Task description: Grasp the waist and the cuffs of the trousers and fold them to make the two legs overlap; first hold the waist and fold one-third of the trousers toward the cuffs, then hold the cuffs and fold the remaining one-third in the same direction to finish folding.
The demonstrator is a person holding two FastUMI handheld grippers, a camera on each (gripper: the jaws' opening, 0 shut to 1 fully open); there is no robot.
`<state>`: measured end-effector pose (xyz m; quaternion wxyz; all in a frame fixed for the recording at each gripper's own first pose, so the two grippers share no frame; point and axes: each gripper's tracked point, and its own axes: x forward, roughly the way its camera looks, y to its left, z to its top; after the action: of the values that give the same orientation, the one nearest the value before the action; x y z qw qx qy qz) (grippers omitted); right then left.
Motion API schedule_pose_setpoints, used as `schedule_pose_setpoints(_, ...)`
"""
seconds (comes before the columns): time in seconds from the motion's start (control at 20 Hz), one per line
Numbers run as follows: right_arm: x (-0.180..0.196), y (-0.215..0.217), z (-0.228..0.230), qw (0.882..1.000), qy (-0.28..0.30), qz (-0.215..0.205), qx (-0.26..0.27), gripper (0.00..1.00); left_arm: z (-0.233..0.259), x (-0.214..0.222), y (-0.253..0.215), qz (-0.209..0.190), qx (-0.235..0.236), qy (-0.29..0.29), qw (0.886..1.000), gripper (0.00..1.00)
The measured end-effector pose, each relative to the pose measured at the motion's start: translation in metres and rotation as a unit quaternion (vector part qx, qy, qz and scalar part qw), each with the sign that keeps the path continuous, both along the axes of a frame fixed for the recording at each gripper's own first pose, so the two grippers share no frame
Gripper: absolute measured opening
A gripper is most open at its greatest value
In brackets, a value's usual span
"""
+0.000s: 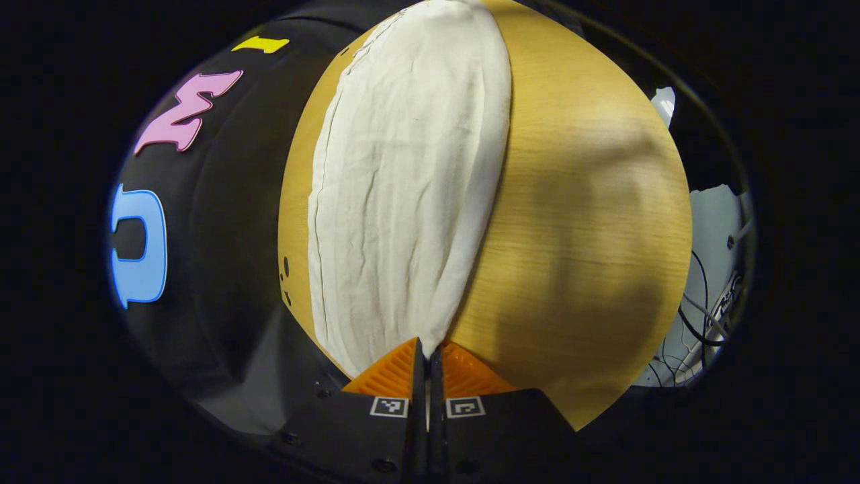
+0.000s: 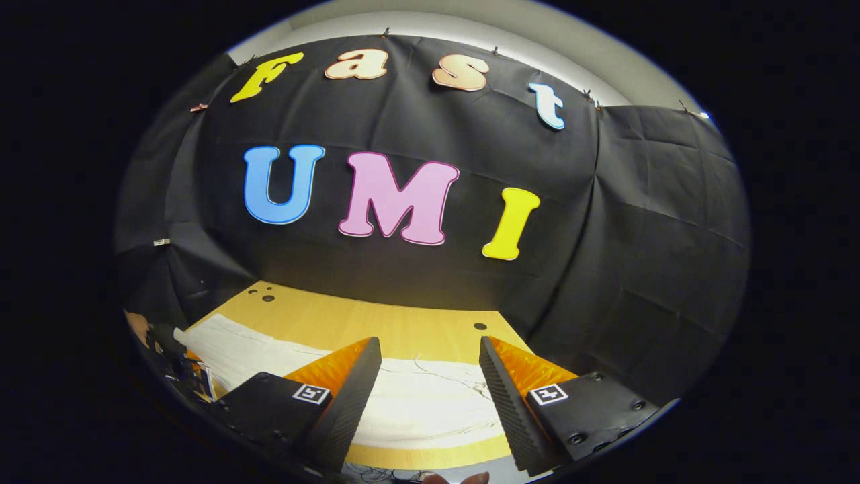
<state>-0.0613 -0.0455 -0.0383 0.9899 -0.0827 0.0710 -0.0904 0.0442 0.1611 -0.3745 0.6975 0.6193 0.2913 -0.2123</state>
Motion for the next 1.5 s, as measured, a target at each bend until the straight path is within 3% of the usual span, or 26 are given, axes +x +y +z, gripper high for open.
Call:
schedule_pose_setpoints(0.1,0.0,-0.016,-0.019,1.0,0.023,-0.004,-0.015,0.92,0.0,0.0,0.0,0.005,-0.002,0.002,1.0,0.06)
schedule_pose_setpoints(0.25,0.001,-0.039,-0.044,0.995,0.056,0.007,-0.078,0.92,-0.001,0.001,0.0,0.02,-0.004,0.011,1.0,0.06)
schedule_pose_setpoints(0.45,0.009,-0.062,-0.086,0.973,0.105,0.053,-0.2,0.93,0.0,0.003,-0.002,0.038,-0.008,0.017,0.999,0.05)
schedule_pose_setpoints(0.6,0.012,-0.076,-0.134,0.944,0.15,0.101,-0.275,0.93,-0.001,0.003,-0.003,0.043,-0.005,0.017,0.999,0.05)
schedule_pose_setpoints(0.85,0.008,-0.108,-0.218,0.887,0.229,0.173,-0.362,0.93,-0.002,0.006,-0.004,0.055,0.005,0.015,0.998,0.06)
schedule_pose_setpoints(1.15,0.003,-0.136,-0.289,0.808,0.287,0.25,-0.449,0.93,-0.004,0.006,-0.006,0.063,0.021,0.008,0.998,0.06)
schedule_pose_setpoints(1.35,0.008,-0.157,-0.324,0.776,0.317,0.262,-0.479,0.93,-0.004,0.006,-0.005,0.069,0.026,0.01,0.997,0.05)
schedule_pose_setpoints(1.5,0.027,-0.161,-0.328,0.75,0.294,0.265,-0.53,0.87,-0.005,0.004,-0.006,0.069,0.029,0.011,0.997,0.05)
